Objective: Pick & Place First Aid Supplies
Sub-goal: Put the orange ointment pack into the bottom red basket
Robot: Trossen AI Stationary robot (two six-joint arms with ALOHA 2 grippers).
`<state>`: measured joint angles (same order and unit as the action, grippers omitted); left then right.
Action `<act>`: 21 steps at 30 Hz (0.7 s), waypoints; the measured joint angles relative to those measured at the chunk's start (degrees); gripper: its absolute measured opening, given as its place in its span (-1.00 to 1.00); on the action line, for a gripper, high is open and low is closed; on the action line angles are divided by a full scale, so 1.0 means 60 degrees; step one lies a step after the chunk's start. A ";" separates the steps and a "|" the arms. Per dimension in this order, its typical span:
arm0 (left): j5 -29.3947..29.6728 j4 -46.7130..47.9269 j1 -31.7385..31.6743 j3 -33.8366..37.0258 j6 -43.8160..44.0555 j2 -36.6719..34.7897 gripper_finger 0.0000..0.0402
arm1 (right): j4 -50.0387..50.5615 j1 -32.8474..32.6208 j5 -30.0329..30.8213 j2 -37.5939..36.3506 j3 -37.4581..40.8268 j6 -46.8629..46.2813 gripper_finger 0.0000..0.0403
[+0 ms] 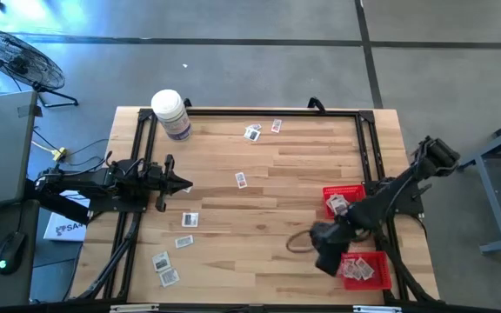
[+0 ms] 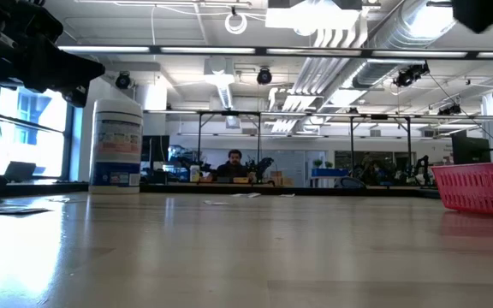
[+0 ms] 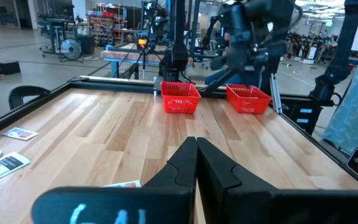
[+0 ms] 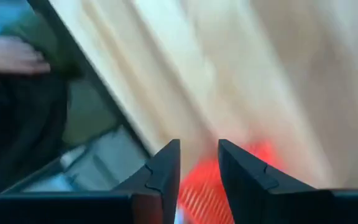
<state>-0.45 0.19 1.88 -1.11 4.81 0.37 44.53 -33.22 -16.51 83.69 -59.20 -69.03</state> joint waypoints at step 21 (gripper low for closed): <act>0.0000 -0.0001 -0.0002 -0.0002 0.0002 0.0002 -1.00 | -0.9950 0.5052 0.5172 0.4544 -0.0004 1.0426 -0.65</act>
<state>-0.45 0.18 1.87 -1.13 4.82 0.38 -15.17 -2.91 14.52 110.95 -59.22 -6.47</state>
